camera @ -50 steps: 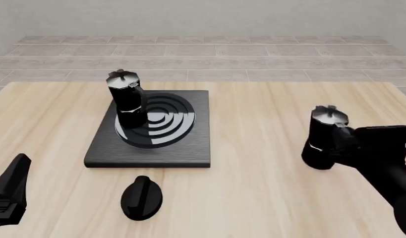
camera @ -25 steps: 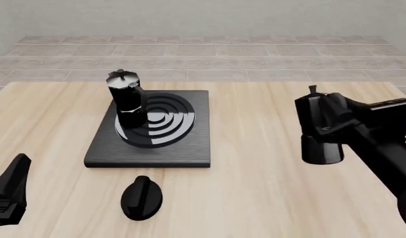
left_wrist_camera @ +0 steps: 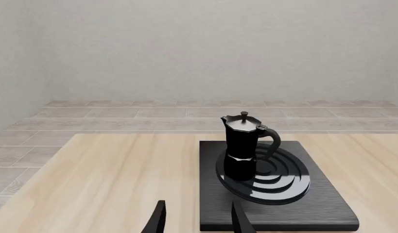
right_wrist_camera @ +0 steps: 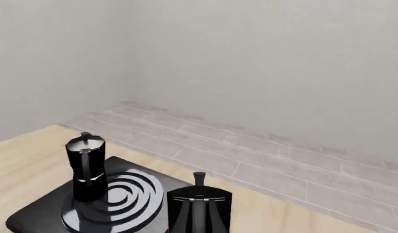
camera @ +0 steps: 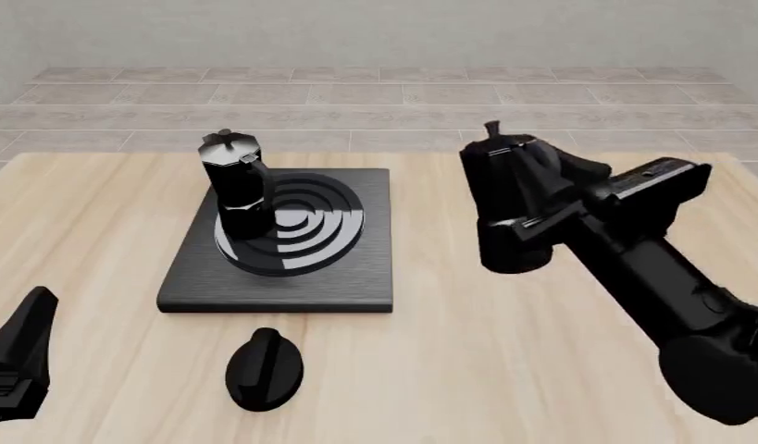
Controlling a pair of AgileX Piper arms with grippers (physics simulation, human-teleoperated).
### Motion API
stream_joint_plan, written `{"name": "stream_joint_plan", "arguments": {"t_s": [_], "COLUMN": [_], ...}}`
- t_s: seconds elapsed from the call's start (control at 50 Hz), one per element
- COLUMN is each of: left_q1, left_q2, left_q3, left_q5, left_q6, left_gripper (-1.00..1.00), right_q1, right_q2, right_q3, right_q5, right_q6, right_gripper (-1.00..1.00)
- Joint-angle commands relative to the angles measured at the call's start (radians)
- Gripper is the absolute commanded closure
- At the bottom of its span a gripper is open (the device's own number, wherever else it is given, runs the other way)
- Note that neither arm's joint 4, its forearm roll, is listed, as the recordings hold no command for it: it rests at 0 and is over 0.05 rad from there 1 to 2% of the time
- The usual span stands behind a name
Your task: Put both moka pots on the stove.
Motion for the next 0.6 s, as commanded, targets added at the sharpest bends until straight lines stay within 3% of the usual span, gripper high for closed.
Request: {"name": "stream_joint_plan", "arguments": {"t_s": [0.02,0.6], "left_q1": [0.0,0.0], "left_q2": [0.0,0.0], "left_q3": [0.0,0.0], "left_q5": [0.0,0.0], "left_q6": [0.0,0.0], "left_gripper": [-1.0,-1.0], "right_q1": [0.088,0.209], "right_q2": [0.11,0.386], "right_q3": [-0.073,-0.423], "right_q5": [-0.16,-0.194], "right_q6": [0.018,0.086], "right_gripper": [1.0,1.0]}}
